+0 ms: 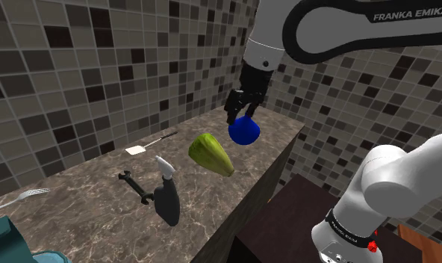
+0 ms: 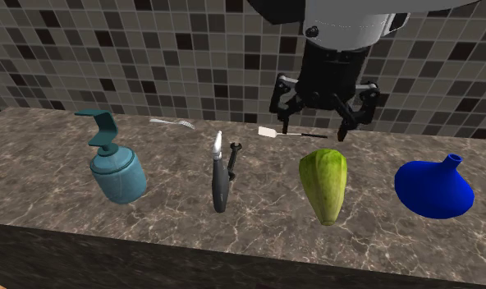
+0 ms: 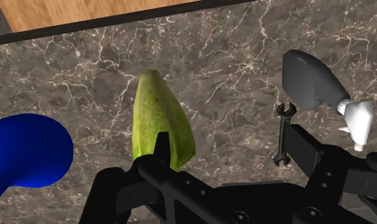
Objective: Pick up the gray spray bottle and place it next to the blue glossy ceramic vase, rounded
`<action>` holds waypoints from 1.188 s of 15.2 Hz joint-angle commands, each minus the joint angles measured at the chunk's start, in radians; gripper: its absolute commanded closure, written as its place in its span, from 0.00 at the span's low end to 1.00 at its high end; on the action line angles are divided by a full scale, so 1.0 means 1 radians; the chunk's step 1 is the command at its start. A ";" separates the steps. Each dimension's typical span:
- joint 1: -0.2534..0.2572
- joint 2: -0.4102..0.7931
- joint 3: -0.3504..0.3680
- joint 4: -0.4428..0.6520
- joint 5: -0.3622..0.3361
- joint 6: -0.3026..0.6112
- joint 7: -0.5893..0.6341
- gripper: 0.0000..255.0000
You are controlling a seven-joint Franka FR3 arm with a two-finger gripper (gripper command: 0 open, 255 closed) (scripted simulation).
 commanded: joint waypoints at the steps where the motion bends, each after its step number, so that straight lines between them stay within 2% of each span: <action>1: 0.003 0.053 0.043 0.017 0.001 0.041 0.044 0.00; 5: 0.004 0.162 0.132 0.061 -0.015 0.110 0.142 0.00; 9: -0.001 0.290 0.221 0.125 -0.065 0.171 0.252 0.00; 15: 0.001 0.521 0.338 0.260 -0.223 0.228 0.455 0.00; 17: 0.015 0.598 0.358 0.309 -0.286 0.233 0.521 0.00; 18: 0.017 0.606 0.356 0.303 -0.293 0.245 0.525 0.00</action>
